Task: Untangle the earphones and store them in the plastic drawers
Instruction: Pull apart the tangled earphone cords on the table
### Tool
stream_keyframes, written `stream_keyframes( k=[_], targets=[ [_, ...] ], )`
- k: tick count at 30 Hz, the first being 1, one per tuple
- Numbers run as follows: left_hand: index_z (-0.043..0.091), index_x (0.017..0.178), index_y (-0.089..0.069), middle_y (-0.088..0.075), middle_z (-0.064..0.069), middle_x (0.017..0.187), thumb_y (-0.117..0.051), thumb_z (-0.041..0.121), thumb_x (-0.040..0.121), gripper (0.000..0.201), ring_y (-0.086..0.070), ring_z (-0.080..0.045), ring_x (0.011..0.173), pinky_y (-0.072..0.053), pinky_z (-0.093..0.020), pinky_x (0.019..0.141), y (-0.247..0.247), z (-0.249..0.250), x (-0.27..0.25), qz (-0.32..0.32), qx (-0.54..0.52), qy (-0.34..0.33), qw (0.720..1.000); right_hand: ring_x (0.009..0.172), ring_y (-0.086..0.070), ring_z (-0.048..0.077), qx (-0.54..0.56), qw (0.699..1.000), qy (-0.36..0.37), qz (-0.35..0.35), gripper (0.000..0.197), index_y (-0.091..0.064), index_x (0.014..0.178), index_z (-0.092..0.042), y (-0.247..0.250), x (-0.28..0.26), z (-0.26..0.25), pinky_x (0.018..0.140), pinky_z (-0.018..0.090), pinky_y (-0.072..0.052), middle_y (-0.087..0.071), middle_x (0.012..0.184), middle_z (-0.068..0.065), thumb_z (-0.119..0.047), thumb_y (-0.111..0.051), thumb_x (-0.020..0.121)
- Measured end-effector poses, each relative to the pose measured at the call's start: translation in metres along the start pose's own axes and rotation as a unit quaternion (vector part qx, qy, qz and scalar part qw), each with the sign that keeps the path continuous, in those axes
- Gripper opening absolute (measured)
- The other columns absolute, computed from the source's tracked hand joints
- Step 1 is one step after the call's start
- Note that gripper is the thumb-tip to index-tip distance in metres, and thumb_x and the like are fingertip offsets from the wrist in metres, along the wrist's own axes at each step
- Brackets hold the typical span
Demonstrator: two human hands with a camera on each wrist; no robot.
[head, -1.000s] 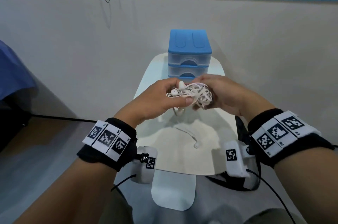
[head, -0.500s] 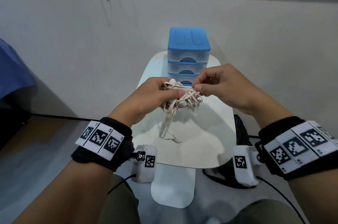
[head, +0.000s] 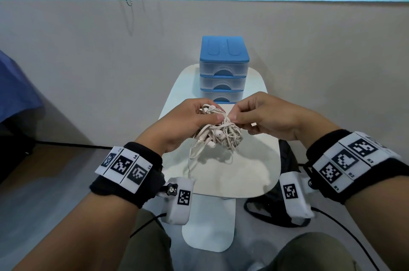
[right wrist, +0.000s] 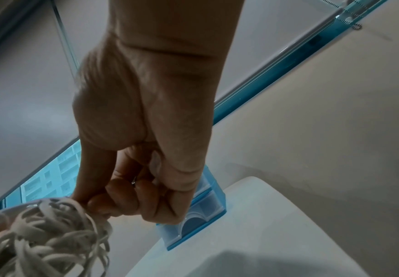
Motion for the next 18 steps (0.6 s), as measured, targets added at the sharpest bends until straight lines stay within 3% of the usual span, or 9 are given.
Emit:
stream_keyframes(
  k=[6, 8, 11, 14, 18],
  targets=[
    [0.008, 0.107, -0.070, -0.074, -0.011, 0.093, -0.067, 0.012, 0.098, 0.010, -0.069, -0.020, 0.078, -0.056, -0.028, 0.066, 0.007, -0.005, 0.002, 0.041, -0.028, 0.024, 0.999, 0.067, -0.054, 0.013, 0.037, 0.995, 0.016, 0.091, 0.017, -0.076, 0.102, -0.001, 0.007, 0.000, 0.002, 0.065, 0.026, -0.043, -0.062, 0.080, 0.001, -0.016, -0.069, 0.097],
    [0.007, 0.108, -0.069, -0.075, -0.010, 0.090, -0.067, 0.013, 0.099, 0.012, -0.069, -0.020, 0.076, -0.057, -0.029, 0.067, 0.009, -0.007, 0.003, 0.056, -0.040, 0.032, 0.997, 0.074, -0.057, 0.016, 0.054, 0.994, 0.030, 0.088, 0.019, -0.075, 0.104, 0.000, 0.006, -0.003, 0.001, 0.067, 0.026, -0.045, -0.065, 0.085, 0.004, -0.017, -0.072, 0.094],
    [0.003, 0.109, -0.068, -0.073, -0.012, 0.087, -0.067, 0.012, 0.098, 0.015, -0.067, -0.023, 0.072, -0.054, -0.039, 0.081, 0.011, -0.011, 0.005, 0.069, -0.066, 0.049, 0.994, 0.079, -0.057, 0.013, 0.016, 0.997, 0.040, 0.057, 0.022, -0.077, 0.105, -0.009, 0.000, -0.008, -0.001, 0.070, 0.026, -0.045, -0.068, 0.090, 0.003, -0.022, -0.080, 0.087],
    [0.008, 0.098, -0.067, -0.072, -0.012, 0.084, -0.067, 0.010, 0.097, 0.003, -0.066, -0.019, 0.067, -0.055, -0.034, 0.074, 0.007, -0.010, 0.004, 0.063, -0.072, 0.062, 0.994, 0.078, -0.057, 0.013, -0.039, 0.996, 0.048, 0.064, 0.025, -0.077, 0.102, -0.017, -0.004, -0.007, 0.001, 0.070, 0.027, -0.043, -0.071, 0.105, 0.008, -0.024, -0.087, 0.080],
    [0.008, 0.094, -0.071, -0.072, -0.013, 0.084, -0.063, 0.009, 0.099, 0.009, -0.066, -0.020, 0.065, -0.059, -0.030, 0.066, -0.005, -0.006, 0.001, 0.029, -0.082, 0.081, 0.993, 0.070, -0.058, 0.009, -0.060, 0.993, 0.049, 0.093, 0.020, -0.073, 0.094, -0.009, -0.006, 0.000, 0.005, 0.061, 0.020, -0.042, -0.070, 0.085, 0.000, -0.018, -0.086, 0.081]
  ],
)
Point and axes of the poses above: each hand's wrist, its own x-axis towards the middle knuckle, its own y-axis out of the back of the hand, z = x × y, the point moved 5 cm from there along x, towards the middle knuckle
